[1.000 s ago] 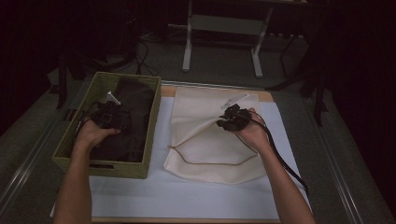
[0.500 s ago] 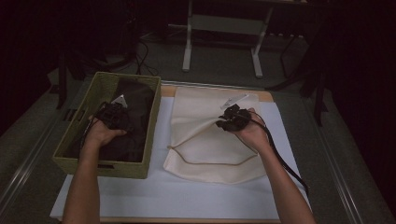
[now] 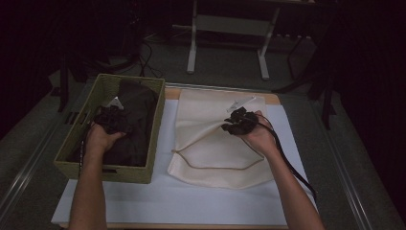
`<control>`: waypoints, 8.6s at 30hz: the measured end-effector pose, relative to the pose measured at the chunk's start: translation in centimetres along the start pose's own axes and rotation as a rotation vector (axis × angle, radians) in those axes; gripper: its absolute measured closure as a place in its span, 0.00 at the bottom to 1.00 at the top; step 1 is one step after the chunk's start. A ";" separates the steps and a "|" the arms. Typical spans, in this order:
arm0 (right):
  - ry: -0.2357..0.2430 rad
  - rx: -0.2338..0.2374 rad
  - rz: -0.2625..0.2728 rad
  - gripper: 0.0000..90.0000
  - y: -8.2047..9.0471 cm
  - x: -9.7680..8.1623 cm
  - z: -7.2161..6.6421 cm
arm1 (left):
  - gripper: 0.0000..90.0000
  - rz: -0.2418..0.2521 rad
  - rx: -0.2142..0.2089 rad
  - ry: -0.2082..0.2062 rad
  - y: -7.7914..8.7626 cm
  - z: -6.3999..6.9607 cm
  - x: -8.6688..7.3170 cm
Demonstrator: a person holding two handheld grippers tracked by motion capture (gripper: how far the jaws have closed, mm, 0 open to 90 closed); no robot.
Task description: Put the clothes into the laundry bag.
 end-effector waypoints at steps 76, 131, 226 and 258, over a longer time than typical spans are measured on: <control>0.001 0.027 0.009 0.95 0.9 0.9 0.1 | 0.58 -0.138 -0.006 -0.126 11.6 2.2 0.7; 0.008 0.029 -0.003 0.95 1.5 1.1 0.3 | 0.57 -0.043 -0.037 -0.326 26.8 8.3 2.9; -0.107 -0.016 -0.002 0.95 1.4 2.0 2.1 | 0.55 -0.096 -0.189 -0.726 17.3 23.9 -4.2; -0.151 0.000 0.064 0.96 3.6 2.4 3.2 | 0.55 -0.177 -0.308 -0.819 9.0 31.9 -2.5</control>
Point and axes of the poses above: each handheld gripper's, and its own axes: y roughly backward along the jaws, x roughly out of its top, z roughly to its right, the point moved 3 cm from there along -y, roughly forward along the jaws, and after that the axes turned 5 degrees about -y, right-handed, at the moved point
